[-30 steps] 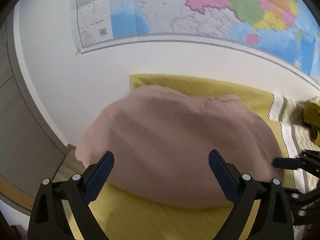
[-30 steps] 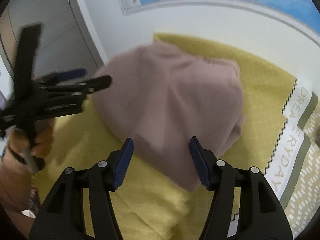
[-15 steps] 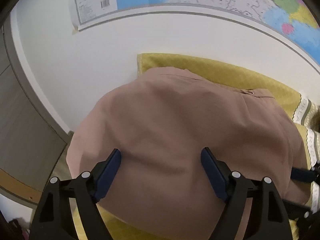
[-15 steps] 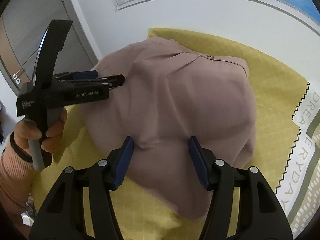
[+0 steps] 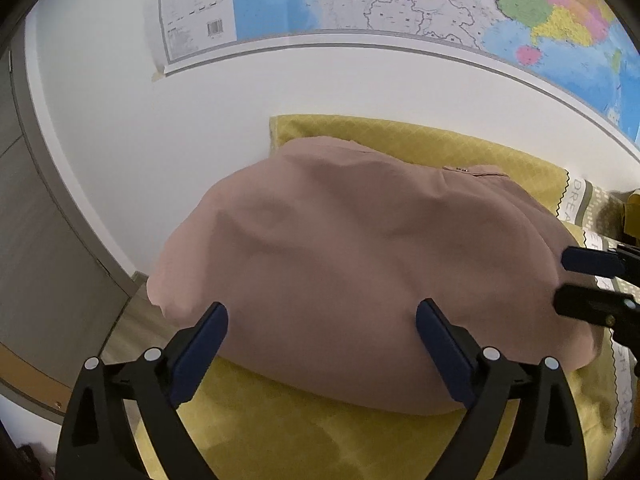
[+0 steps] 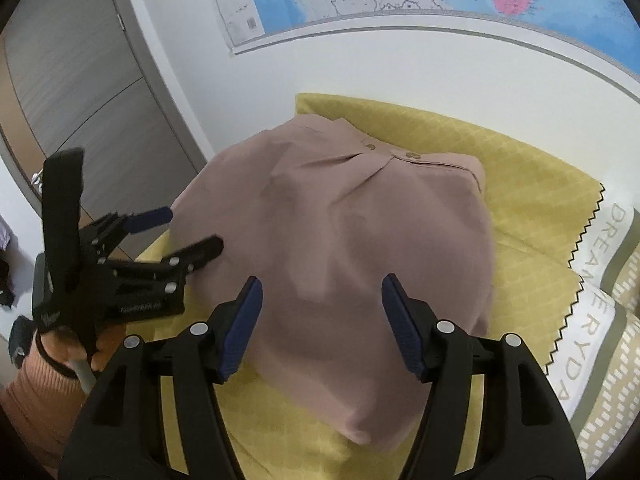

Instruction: Fold large clothes

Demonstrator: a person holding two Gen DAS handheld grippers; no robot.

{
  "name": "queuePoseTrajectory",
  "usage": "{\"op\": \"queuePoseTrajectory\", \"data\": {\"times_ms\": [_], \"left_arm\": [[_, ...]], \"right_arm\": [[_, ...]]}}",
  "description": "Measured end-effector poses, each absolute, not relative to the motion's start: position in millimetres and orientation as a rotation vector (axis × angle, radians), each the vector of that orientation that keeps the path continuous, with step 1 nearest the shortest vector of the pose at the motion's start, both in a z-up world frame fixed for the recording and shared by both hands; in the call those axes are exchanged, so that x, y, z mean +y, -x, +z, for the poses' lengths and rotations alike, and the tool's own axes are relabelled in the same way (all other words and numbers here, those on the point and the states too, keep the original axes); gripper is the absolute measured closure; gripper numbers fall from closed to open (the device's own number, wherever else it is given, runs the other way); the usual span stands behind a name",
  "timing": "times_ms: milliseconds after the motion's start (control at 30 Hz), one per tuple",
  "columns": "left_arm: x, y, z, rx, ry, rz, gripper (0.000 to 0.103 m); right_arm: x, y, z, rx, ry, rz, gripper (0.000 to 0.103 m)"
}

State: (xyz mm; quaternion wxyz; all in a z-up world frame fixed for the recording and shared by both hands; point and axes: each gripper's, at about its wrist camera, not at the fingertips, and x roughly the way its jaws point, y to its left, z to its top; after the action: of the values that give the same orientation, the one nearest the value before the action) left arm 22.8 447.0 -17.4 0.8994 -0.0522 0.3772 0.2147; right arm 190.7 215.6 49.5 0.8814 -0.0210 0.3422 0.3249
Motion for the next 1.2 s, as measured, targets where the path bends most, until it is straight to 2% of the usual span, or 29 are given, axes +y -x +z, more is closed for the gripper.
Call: {"op": "queuePoseTrajectory", "data": {"times_ms": [333, 500, 600, 667, 700, 800, 900, 1200], "left_arm": [[443.5, -16.0, -18.1, 0.772, 0.142, 0.449, 0.007], [449.8, -16.0, -10.7, 0.743, 0.131, 0.456, 0.007], [459.6, -22.6, -1.8, 0.727, 0.130, 0.479, 0.007], [467.0, -33.0, 5.6, 0.721, 0.120, 0.471, 0.007], [471.1, -39.2, 8.2, 0.719, 0.117, 0.471, 0.007], [484.7, -60.4, 8.1, 0.743, 0.120, 0.478, 0.007], [496.6, -79.2, -3.2, 0.797, 0.153, 0.471, 0.013], [475.1, -48.4, -6.9, 0.781, 0.162, 0.384, 0.013]], "right_arm": [[223.7, -197.4, 28.4, 0.785, 0.103, 0.656, 0.036], [223.2, -202.0, 62.0, 0.700, 0.084, 0.662, 0.037], [235.3, -226.2, 68.9, 0.736, 0.069, 0.655, 0.040], [243.4, -243.8, 65.7, 0.757, 0.072, 0.615, 0.041], [246.1, -253.7, 59.8, 0.783, 0.072, 0.598, 0.045], [247.7, -268.0, 39.9, 0.834, 0.074, 0.569, 0.045], [241.8, -259.6, 30.7, 0.807, 0.086, 0.573, 0.045], [222.9, -202.5, 55.3, 0.691, 0.075, 0.689, 0.041]]}}
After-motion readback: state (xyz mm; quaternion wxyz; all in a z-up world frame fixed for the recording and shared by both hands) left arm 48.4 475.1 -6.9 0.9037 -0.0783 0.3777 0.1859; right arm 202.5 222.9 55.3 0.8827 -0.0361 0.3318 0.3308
